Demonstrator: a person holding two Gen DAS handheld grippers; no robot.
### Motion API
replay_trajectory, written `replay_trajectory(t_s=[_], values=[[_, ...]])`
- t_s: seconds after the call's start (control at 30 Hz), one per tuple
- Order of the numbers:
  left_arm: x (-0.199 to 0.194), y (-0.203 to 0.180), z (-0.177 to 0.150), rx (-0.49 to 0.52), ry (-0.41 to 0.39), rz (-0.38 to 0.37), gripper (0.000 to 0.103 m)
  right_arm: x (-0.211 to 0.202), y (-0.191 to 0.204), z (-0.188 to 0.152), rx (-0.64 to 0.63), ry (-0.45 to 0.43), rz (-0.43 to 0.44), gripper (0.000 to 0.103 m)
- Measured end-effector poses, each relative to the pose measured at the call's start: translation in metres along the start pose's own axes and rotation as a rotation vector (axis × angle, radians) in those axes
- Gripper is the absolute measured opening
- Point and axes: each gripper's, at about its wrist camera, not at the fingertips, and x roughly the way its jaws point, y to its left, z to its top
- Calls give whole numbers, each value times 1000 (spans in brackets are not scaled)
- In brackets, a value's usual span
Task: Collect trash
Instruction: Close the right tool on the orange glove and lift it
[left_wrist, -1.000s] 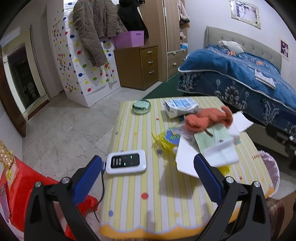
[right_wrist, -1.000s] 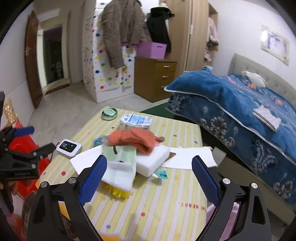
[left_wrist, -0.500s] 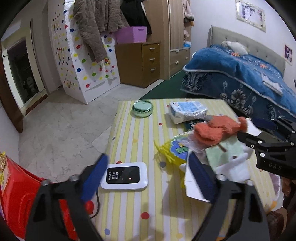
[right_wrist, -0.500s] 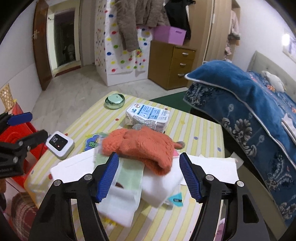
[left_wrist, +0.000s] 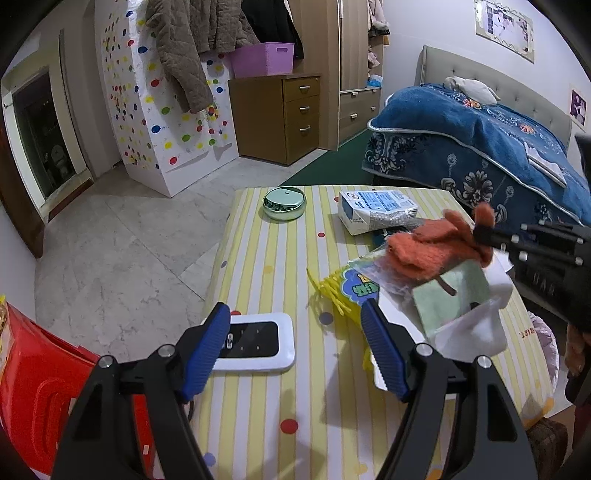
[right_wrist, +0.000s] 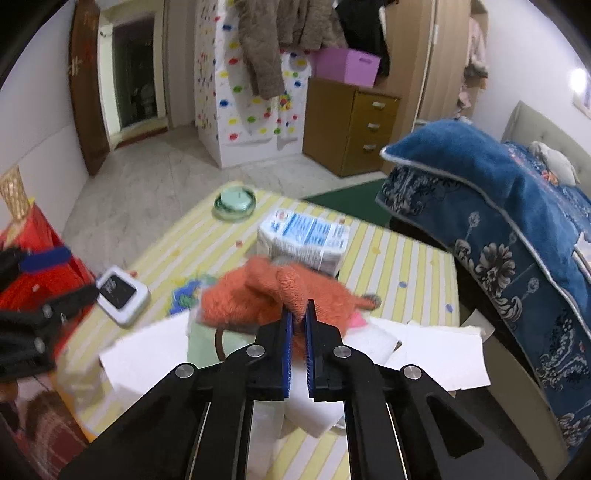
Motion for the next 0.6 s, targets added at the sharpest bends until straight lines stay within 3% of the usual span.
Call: replay_trajectory(t_s=[0.1,0.23,0.33,0.6], values=[[-10,-1,-3,-2,-14,-10,72,-22,-5,10,54,-73,13,4],[-27,-6,-4,13,-43,-20,72,-76,-15,28,122,-237,19,4],[-38,-9,-4,17,-61,-34,72,-115,-21,37,148,-312,-13,4],[-49,-31,-26,63,-60,-114,72,-169,-33,-1,185,-286,-81,4]])
